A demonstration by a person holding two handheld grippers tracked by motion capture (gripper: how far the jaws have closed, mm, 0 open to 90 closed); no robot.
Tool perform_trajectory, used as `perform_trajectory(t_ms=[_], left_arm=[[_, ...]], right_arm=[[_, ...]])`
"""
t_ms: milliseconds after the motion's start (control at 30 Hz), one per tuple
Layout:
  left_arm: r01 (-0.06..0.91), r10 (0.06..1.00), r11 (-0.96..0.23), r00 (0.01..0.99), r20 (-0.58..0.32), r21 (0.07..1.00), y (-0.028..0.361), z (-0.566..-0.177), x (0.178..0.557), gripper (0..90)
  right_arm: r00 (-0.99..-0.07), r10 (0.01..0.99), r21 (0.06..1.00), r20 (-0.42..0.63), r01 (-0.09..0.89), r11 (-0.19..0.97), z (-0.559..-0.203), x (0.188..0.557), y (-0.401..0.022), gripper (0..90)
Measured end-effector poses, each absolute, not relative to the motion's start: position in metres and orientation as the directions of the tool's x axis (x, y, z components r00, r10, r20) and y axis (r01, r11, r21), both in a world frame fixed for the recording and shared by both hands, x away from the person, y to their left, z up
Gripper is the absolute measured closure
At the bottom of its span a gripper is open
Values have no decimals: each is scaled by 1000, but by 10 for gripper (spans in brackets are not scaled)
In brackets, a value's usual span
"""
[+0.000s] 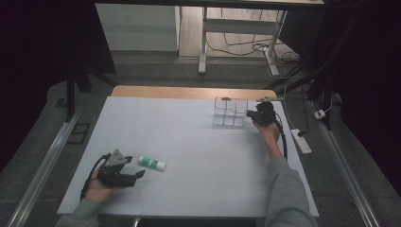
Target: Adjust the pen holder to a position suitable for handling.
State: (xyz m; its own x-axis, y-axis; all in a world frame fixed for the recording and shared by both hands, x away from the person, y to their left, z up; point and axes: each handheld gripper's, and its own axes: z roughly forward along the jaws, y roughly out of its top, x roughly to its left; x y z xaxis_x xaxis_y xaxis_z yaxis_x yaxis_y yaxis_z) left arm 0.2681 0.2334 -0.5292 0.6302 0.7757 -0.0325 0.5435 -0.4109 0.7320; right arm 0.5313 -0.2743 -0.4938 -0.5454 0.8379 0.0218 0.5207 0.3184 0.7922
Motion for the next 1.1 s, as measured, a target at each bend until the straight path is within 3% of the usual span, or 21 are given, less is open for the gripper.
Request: perform_trajectory(t_ms=[1100], left_arm=[[544, 773, -415, 633, -31, 729, 233, -530, 268, 234]], right_arm=[[-607, 795, 790, 23, 499, 358, -492, 533, -223, 887]])
